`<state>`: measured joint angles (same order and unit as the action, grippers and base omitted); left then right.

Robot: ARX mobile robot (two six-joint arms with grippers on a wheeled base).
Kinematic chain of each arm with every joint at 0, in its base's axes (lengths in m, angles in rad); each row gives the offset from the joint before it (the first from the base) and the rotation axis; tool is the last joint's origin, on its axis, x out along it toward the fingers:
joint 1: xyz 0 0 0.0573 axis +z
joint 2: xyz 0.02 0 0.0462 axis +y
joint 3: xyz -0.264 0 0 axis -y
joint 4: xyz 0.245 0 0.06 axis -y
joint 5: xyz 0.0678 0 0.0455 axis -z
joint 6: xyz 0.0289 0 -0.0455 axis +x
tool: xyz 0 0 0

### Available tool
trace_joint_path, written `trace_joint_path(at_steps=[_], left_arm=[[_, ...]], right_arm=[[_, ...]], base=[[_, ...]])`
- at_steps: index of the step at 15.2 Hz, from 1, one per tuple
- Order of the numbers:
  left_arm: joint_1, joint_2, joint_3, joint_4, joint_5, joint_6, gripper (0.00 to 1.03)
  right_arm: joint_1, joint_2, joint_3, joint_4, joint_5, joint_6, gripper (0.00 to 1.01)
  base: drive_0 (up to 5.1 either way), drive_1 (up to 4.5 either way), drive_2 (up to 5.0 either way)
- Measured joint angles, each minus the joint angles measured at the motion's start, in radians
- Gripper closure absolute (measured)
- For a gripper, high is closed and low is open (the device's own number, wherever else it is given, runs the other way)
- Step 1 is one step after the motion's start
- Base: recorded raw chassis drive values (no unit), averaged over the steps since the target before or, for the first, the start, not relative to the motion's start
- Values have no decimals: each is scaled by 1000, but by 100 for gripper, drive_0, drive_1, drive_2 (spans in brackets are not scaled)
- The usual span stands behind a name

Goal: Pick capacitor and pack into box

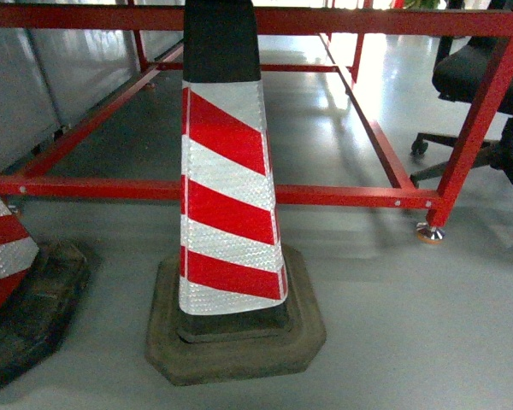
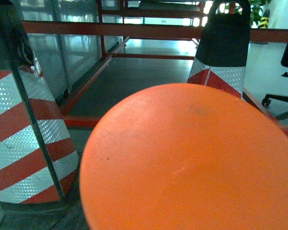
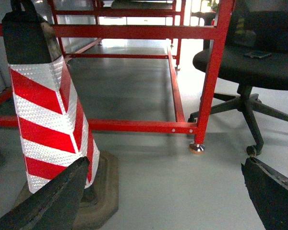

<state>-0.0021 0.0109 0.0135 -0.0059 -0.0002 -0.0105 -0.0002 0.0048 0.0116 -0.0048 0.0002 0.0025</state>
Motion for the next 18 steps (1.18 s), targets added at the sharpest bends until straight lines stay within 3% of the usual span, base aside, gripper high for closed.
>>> trace_joint_path(at_steps=[18], left_arm=[[0, 0, 0, -1, 0, 11, 59]], right_arm=[[0, 0, 0, 0, -1, -1, 3]], base=[[0, 0, 0]])
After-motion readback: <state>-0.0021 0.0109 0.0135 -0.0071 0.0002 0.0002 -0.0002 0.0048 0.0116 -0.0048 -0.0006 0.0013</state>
